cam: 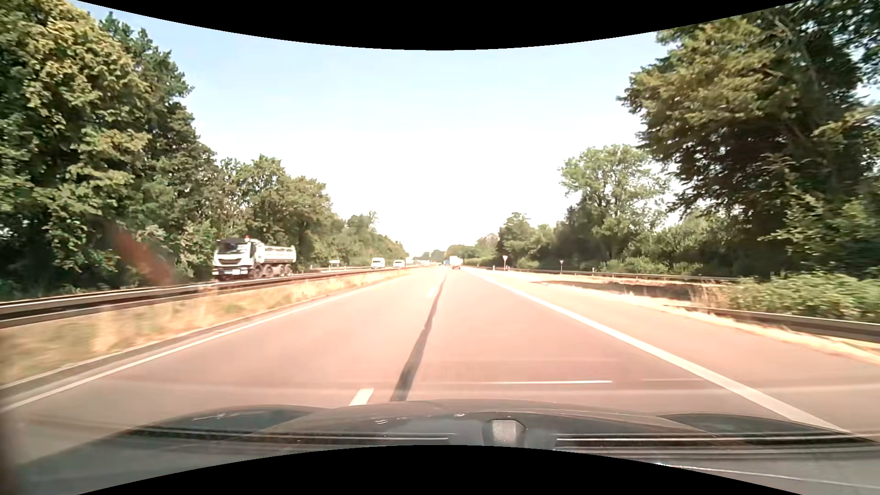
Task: Follow the waypoints while adhering to traffic rules and regulations
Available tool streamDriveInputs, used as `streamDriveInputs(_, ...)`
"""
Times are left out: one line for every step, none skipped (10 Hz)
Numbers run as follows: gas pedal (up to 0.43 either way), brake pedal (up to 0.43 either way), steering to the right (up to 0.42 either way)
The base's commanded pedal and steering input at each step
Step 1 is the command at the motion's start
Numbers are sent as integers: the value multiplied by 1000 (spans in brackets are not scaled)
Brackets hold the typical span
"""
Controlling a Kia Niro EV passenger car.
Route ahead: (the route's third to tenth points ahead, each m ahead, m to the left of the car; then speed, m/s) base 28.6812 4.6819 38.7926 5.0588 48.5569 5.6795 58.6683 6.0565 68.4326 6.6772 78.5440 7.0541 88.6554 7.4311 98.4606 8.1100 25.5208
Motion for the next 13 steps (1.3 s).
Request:
streamDriveInputs(157,0,-5)
streamDriveInputs(157,0,-5)
streamDriveInputs(157,0,-5)
streamDriveInputs(157,0,-5)
streamDriveInputs(157,0,-6)
streamDriveInputs(157,0,-7)
streamDriveInputs(157,0,-7)
streamDriveInputs(157,0,-7)
streamDriveInputs(157,0,-7)
streamDriveInputs(157,0,-7)
streamDriveInputs(157,0,-6)
streamDriveInputs(157,0,-5)
streamDriveInputs(157,0,-3)
